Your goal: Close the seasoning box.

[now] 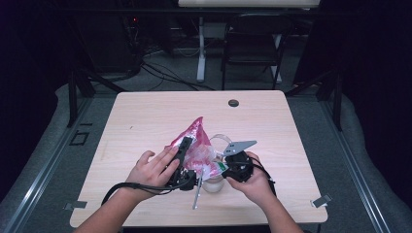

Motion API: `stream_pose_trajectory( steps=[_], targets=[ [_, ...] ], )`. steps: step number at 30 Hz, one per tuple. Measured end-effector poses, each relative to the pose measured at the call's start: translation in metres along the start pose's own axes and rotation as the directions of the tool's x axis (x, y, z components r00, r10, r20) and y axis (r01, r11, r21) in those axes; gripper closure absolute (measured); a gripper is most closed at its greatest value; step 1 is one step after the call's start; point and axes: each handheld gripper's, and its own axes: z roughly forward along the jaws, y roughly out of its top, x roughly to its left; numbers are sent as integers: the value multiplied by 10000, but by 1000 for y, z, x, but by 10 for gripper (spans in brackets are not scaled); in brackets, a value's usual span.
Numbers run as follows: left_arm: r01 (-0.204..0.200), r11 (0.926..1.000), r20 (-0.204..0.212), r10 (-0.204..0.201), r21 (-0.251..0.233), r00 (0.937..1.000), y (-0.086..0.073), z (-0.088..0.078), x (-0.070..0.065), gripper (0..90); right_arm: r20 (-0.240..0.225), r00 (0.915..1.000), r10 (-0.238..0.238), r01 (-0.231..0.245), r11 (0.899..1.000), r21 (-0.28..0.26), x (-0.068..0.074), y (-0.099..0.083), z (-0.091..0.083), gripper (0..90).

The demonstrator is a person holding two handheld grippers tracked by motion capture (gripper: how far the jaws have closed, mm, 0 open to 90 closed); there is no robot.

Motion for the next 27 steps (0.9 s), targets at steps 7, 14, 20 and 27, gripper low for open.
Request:
stream_pose_trajectory(
  steps=[7,14,20,27],
  targets=[
    [59,10000,8,-59,26,10000,-1,0,0,632,-9,10000,-57,57,9999,114,0,0,1,900],
    [152,9999,57,-152,39,9999,0,1,-2,632,104,9999,-71,69,9998,175,0,-1,2,900],
    [128,9999,114,-128,2,9999,1,2,-6,633,234,9996,-125,117,9993,341,-1,-1,2,900],
    [129,9999,164,-129,34,9998,-1,3,-6,636,292,9995,-111,104,9996,255,-1,-1,2,900]
  ],
)
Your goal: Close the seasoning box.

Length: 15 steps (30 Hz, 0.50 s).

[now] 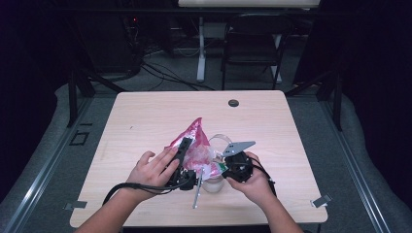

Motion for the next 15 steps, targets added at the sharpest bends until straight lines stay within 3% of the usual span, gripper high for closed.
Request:
stream_pose_trajectory(
  steps=[15],
  targets=[
    [-223,9996,257,219,146,9994,-2,3,3,627,-104,9999,4,-4,10000,-48,0,0,-1,900]
  ],
)
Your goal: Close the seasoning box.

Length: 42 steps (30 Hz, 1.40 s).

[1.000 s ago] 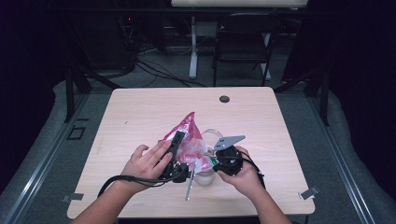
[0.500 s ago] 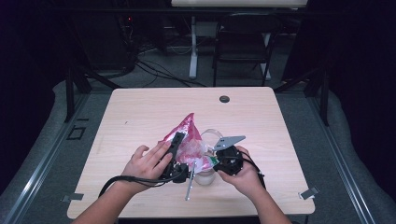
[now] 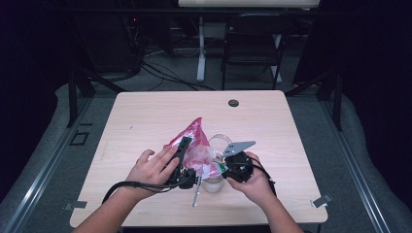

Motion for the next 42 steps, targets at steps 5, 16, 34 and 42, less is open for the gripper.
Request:
stream_pose_trajectory(
  steps=[5,16,34,42],
  targets=[
    [-157,9998,98,157,78,9998,-2,1,2,627,-19,10000,-7,7,10000,-33,0,0,-1,900],
    [-159,9997,349,153,189,9993,-5,3,0,637,-11,10000,-25,25,10000,57,-1,0,-1,900],
    [-205,9993,482,190,307,9987,-9,5,-2,632,-16,10000,-54,54,10000,54,0,0,-1,900],
    [-48,9993,553,28,374,9985,-12,7,-5,631,-27,10000,-88,89,9999,96,1,1,-1,900]
  ],
)
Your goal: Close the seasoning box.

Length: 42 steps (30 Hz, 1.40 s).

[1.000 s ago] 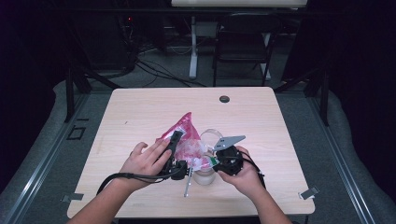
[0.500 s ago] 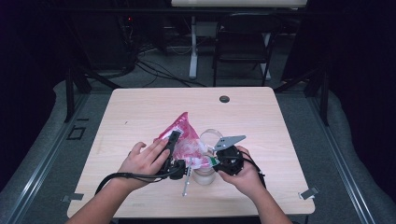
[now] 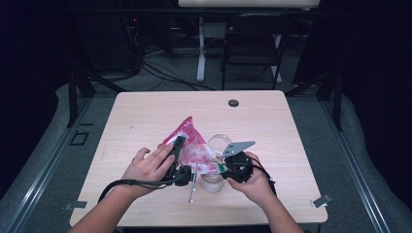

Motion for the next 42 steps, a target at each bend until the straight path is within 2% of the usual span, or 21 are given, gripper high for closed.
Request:
stream_pose_trajectory(
  steps=[4,7,9,14,16,17,18,19,20,21,22,23,26,32,34,35,37,42],
  targets=[
    [-126,9999,-26,126,35,9999,0,0,1,631,6,10000,-9,9,10000,-13,0,0,0,900],
    [-9,10000,-53,9,31,10000,-1,1,0,633,9,10000,-23,23,10000,-24,0,0,0,900],
    [94,9999,127,-96,90,9999,-1,1,-1,636,5,10000,2,-2,10000,-22,0,0,-1,900],
    [101,9999,94,-102,98,9999,-1,2,-1,639,30,10000,-2,2,10000,-42,0,0,-1,900],
    [286,9995,189,-288,119,9994,-2,3,-3,639,33,10000,-10,10,10000,-36,0,0,-1,900],
    [178,9998,101,-179,108,9998,-2,3,-2,639,37,10000,-10,10,10000,-41,0,0,-1,900],
    [121,9998,266,-125,160,9996,-2,4,-2,639,34,10000,-11,11,10000,-44,0,0,-1,900],
    [291,9995,132,-292,119,9995,-3,4,-3,640,36,10000,-29,29,10000,-62,0,0,-1,900],
    [291,9995,132,-292,119,9995,-3,4,-3,642,36,10000,-29,29,10000,-62,0,0,-1,900],
    [420,9989,281,-426,203,9987,-3,4,-4,642,45,10000,-39,39,10000,-72,0,0,-1,900],
    [354,9992,214,-358,188,9991,-4,4,-3,643,38,10000,-57,57,10000,-56,0,1,-2,900],
    [457,9989,133,-458,70,9989,-4,5,-4,645,41,10000,-27,28,10000,-88,0,1,-2,900],
    [530,9983,376,-539,237,9978,-4,4,-5,648,38,10000,-76,76,9999,-77,0,1,-2,900],
    [541,9984,379,-546,139,9978,-4,6,-8,650,37,10000,-60,60,9998,-192,1,2,-4,900],
    [577,9980,489,-588,246,9971,-3,6,-9,651,42,10000,-35,36,9996,-266,0,2,-5,900],
    [784,9966,555,-798,272,9953,-4,6,-10,651,25,10000,-31,32,9996,-284,0,2,-6,900],
    [755,9968,507,-766,250,9958,-4,6,-10,651,43,10000,-5,6,9993,-377,0,2,-6,900],
    [1087,9932,890,-1121,428,9897,-6,7,-12,657,24,10000,50,-49,9988,-482,-1,2,-8,900]
  ],
)
